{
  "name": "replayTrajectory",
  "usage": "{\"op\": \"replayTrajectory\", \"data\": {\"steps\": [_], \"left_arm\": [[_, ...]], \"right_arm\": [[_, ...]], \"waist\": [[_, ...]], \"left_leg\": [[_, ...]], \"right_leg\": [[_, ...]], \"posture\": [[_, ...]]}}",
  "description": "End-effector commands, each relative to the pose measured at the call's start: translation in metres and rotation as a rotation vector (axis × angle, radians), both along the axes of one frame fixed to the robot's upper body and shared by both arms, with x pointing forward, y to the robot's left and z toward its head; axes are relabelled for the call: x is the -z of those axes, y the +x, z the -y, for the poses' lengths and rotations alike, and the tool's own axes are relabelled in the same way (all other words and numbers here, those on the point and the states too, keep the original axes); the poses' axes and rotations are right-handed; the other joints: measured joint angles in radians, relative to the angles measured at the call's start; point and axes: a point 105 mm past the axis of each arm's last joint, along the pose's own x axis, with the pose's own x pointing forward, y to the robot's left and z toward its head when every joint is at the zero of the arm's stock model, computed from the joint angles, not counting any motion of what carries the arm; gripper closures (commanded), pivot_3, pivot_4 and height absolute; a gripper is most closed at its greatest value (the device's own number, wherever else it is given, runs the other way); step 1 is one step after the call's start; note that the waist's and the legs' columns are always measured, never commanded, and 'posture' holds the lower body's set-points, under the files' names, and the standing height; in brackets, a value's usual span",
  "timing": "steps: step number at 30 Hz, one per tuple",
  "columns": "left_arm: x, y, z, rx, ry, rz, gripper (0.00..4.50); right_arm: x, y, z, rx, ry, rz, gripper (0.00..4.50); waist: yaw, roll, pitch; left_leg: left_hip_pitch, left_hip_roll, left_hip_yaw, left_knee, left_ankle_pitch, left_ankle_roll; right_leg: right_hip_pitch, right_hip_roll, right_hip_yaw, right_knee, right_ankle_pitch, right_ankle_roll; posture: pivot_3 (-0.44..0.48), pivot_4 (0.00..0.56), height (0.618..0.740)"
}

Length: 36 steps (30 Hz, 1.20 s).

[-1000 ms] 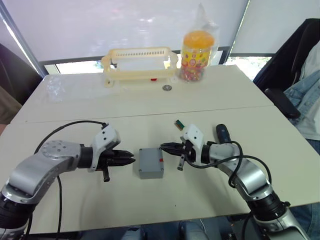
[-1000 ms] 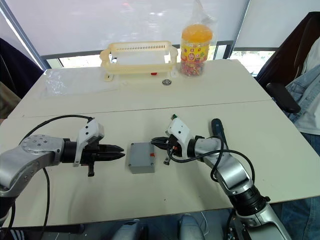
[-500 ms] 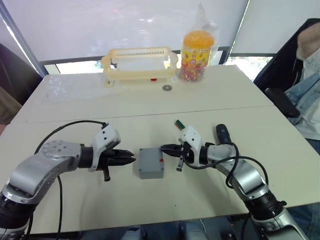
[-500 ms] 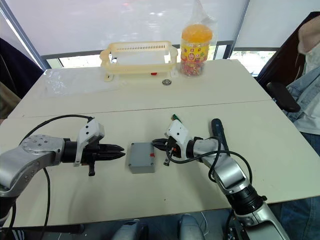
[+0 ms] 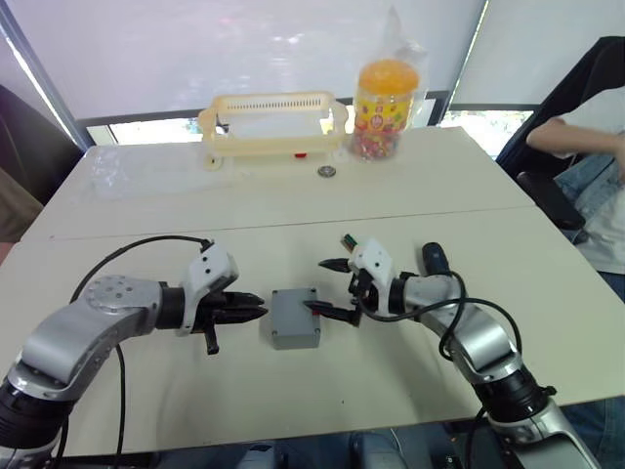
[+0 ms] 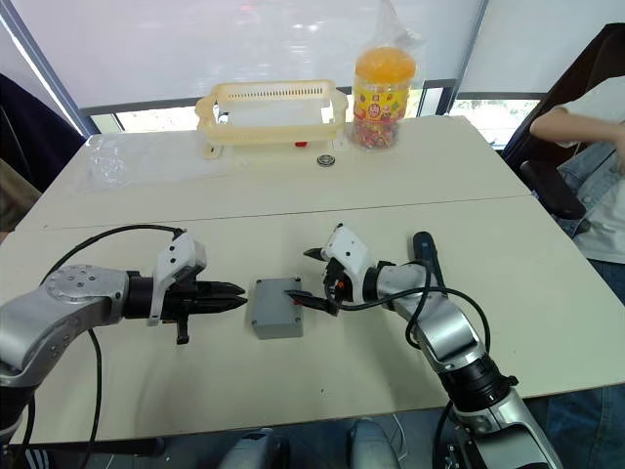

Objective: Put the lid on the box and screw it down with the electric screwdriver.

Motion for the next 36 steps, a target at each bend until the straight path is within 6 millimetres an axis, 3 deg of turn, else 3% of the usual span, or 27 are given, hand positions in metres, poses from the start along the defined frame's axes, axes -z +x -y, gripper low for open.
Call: {"op": "replayTrajectory", "data": {"steps": [1, 7, 8, 12, 15, 16, 19, 22, 25, 29, 36], "left_arm": [[-0.011, -0.002, 0.002, 0.023, -0.007, 0.051, 3.74], [-0.037, 0.0, 0.004, 0.069, -0.051, 0.084, 3.74], [-0.043, -0.002, 0.007, 0.103, -0.061, 0.084, 3.74], [-0.052, -0.011, 0.024, 0.242, -0.076, 0.078, 1.9], [-0.052, -0.011, 0.036, 0.297, -0.068, 0.119, 0.31], [-0.051, -0.01, 0.04, 0.306, -0.064, 0.128, 0.04], [-0.046, -0.012, 0.048, 0.37, -0.036, 0.143, 0.04], [-0.039, -0.007, 0.051, 0.398, -0.016, 0.171, 0.04], [-0.034, -0.006, 0.05, 0.407, -0.013, 0.17, 0.86], [-0.032, -0.006, 0.045, 0.401, 0.025, 0.187, 2.89], [-0.027, -0.002, 0.04, 0.358, 0.045, 0.194, 2.89]], "right_arm": [[-0.05, -0.007, 0.013, 0.004, 0.123, 0.071, 0.66], [-0.092, -0.007, 0.07, 0.186, 0.227, -0.053, 0.66], [-0.097, -0.006, 0.086, 0.233, 0.203, -0.078, 0.12], [-0.102, -0.006, 0.141, 0.431, 0.059, -0.195, 0.0], [-0.1, -0.014, 0.155, 0.487, 0.01, -0.349, 0.0], [-0.099, -0.018, 0.159, 0.502, 0.003, -0.407, 0.0], [-0.09, -0.029, 0.174, 0.574, -0.067, -0.597, 0.0], [-0.078, -0.027, 0.186, 0.645, -0.102, -0.687, 0.0], [-0.066, -0.024, 0.191, 0.679, -0.106, -0.759, 0.0], [-0.049, -0.024, 0.207, 0.774, -0.157, -0.831, 0.0], [-0.029, -0.025, 0.21, 0.805, -0.208, -0.93, 0.0]], "waist": [[0.001, 0.0, 0.0], [0.025, 0.0, 0.0], [0.025, 0.0, 0.0], [0.025, 0.0, 0.0], [0.016, 0.0, 0.0], [0.014, 0.0, 0.0], [0.017, 0.0, 0.0], [0.021, 0.0, 0.0], [0.021, 0.0, 0.0], [0.021, 0.0, 0.0], [0.021, 0.0, 0.0]], "left_leg": [[0.0, 0.0, 0.0, 0.0, 0.0, 0.0], [0.0, 0.001, 0.0, 0.001, 0.0, 0.0], [0.0, 0.001, 0.0, 0.001, 0.0, 0.0], [-0.001, 0.0, 0.002, 0.001, 0.0, 0.001], [0.0, 0.0, 0.004, 0.001, -0.001, 0.002], [0.001, 0.0, 0.005, 0.001, -0.001, 0.002], [0.001, 0.001, 0.005, 0.001, -0.001, 0.002], [0.0, 0.001, 0.005, 0.002, -0.001, 0.003], [0.0, 0.001, 0.006, 0.003, -0.001, 0.003], [-0.001, 0.001, 0.006, 0.002, -0.002, 0.003], [-0.001, 0.001, 0.006, 0.002, -0.002, 0.003]], "right_leg": [[0.0, 0.0, 0.0, 0.0, 0.0, 0.0], [0.001, 0.0, 0.0, 0.0, 0.0, 0.0], [0.001, 0.0, 0.0, 0.0, 0.0, -0.001], [0.003, -0.001, -0.002, -0.002, 0.0, -0.001], [0.003, -0.001, -0.002, -0.003, 0.0, -0.001], [0.003, -0.001, -0.001, -0.002, 0.0, -0.001], [0.003, 0.0, -0.001, -0.002, 0.0, -0.001], [0.003, 0.0, -0.001, -0.003, 0.0, -0.002], [0.004, 0.0, -0.001, -0.004, 0.0, -0.002], [0.002, 0.0, -0.001, -0.004, 0.0, -0.001], [0.002, 0.0, -0.001, -0.004, 0.0, -0.001]], "posture": [[0.0, 0.15, 0.74], [0.0, 0.15, 0.74], [0.0, 0.15, 0.74], [0.0, 0.15, 0.74], [0.0, 0.15, 0.74], [0.0, 0.15, 0.74], [0.0, 0.15, 0.74], [0.0, 0.15, 0.74], [0.0, 0.15, 0.74], [0.0, 0.15, 0.74], [0.0, 0.15, 0.74]]}}
